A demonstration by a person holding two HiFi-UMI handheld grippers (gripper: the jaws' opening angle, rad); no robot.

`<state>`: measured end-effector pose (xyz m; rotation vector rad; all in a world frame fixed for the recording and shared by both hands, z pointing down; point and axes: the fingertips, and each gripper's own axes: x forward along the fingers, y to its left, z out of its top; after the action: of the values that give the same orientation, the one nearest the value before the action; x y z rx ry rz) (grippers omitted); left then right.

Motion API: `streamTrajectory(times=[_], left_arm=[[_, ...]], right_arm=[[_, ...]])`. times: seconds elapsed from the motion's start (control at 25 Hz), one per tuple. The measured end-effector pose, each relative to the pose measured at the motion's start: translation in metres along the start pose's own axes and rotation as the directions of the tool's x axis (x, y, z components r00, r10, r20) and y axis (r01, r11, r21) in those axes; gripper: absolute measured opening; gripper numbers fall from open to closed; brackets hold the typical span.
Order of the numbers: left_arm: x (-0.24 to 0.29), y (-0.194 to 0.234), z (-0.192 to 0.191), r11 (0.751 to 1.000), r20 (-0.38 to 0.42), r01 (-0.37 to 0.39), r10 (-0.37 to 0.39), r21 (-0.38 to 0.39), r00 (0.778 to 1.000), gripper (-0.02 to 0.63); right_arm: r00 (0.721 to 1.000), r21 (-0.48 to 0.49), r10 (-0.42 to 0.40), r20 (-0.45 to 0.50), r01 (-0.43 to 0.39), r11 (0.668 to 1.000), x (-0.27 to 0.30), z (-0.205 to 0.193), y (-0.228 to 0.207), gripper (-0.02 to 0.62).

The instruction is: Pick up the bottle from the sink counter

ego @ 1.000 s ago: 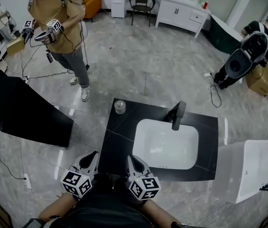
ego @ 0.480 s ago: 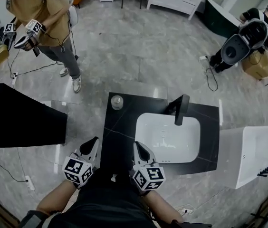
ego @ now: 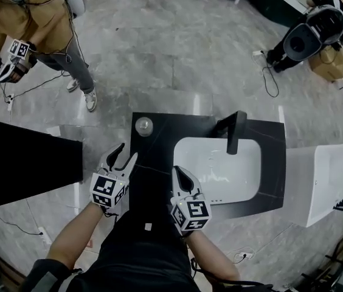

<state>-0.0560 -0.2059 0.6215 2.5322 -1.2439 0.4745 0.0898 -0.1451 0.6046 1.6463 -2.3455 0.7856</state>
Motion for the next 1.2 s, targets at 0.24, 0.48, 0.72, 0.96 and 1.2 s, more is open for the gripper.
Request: streamTrajectory(times=[0.24,0.48,0.72,0.96,1.2], left_arm=[[0.053,0.021,-0.013,1.0,-0.041,0.024,-0.023,0.009,0.999,0.276],[0.098,0.03,-0.03,0.999,-0.087,0.04,-0.039,0.017,0.995,0.337],[0.127,0.031,-0.044,0.998,-0.126,0.057,-0.052,0.039,0.991,0.347],[0.137,0.029,-0.048,0.996,-0.141,0.065,-0.056,0.06,0.988,0.347],[0.143,0.027,-0.047,0.989,-0.146,0.053,-0.033,0.137,0.989,0.336]], right_arm=[[1.0,0.037,-0.019,-0.006,0.019,0.999,0.011,-0.004,-0.005,0.008],[0.999,0.076,-0.034,-0.014,0.035,0.996,0.019,-0.01,-0.011,0.008],[0.998,0.099,-0.05,-0.028,0.053,0.994,0.018,-0.02,-0.012,0.008],[0.998,0.13,-0.057,-0.04,0.062,0.99,0.014,-0.025,-0.013,0.008],[0.997,0.132,-0.069,-0.039,0.074,0.989,0.006,-0.025,-0.012,0.008]])
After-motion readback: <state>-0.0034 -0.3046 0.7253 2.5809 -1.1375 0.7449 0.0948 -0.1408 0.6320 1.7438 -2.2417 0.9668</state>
